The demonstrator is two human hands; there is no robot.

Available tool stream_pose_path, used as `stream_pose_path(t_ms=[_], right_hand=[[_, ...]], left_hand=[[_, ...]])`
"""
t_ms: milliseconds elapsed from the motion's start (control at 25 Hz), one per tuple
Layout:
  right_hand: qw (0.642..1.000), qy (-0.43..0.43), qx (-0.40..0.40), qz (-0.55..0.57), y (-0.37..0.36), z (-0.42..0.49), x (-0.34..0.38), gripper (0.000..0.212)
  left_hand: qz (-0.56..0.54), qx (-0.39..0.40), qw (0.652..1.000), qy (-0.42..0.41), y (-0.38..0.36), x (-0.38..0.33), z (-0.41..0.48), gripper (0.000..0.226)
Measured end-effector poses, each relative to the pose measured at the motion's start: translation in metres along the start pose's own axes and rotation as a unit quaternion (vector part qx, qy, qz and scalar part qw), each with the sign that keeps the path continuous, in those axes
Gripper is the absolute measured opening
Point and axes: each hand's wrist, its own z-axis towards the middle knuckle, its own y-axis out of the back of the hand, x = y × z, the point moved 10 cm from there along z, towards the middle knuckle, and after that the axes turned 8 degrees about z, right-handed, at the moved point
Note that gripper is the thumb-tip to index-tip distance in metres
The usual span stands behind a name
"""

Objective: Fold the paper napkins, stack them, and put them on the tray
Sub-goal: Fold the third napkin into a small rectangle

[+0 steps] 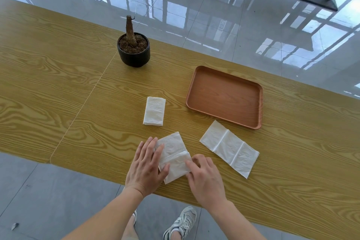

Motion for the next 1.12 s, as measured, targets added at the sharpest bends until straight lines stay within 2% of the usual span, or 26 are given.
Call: stream_pose_path(t_ms=[160,280,440,560,680,800,960,1120], right_hand=[[0.999,0.021,0.035,-0.002,-0.005,-0.003,0.005,0.024],[0.998,-0.007,0.042,0.039,0.005,0.017,-0.002,0.014],[0.996,-0.006,0.017,0.092,0.024,0.079,0.001,0.025],[0.993,0.037,0.076,0.083,0.013,0.113,0.020,0.040],[0.988,0.054,0.144,0.022,-0.004,0.123,0.025,0.046],[0.985,0.061,0.163,-0.020,-0.013,0.123,0.021,0.033],[0.989,0.020,0.143,0.032,-0.009,0.121,0.014,0.012],[0.988,0.021,0.130,0.083,0.002,0.118,0.018,0.006]], left_hand=[[-0.006,-0.001,1.000,0.009,0.002,0.001,0.000,0.069],[-0.026,-0.015,0.999,0.029,0.008,0.005,0.001,0.072],[-0.075,-0.054,0.990,0.109,0.024,0.023,0.000,0.077],[-0.056,-0.032,0.982,0.177,0.033,0.038,0.004,0.083],[-0.020,0.022,0.985,0.167,0.028,0.041,0.007,0.093],[0.002,0.038,0.989,0.146,0.023,0.041,0.007,0.093],[-0.002,0.041,0.988,0.149,0.023,0.043,0.014,0.092],[-0.024,0.051,0.985,0.164,0.027,0.044,0.020,0.089]])
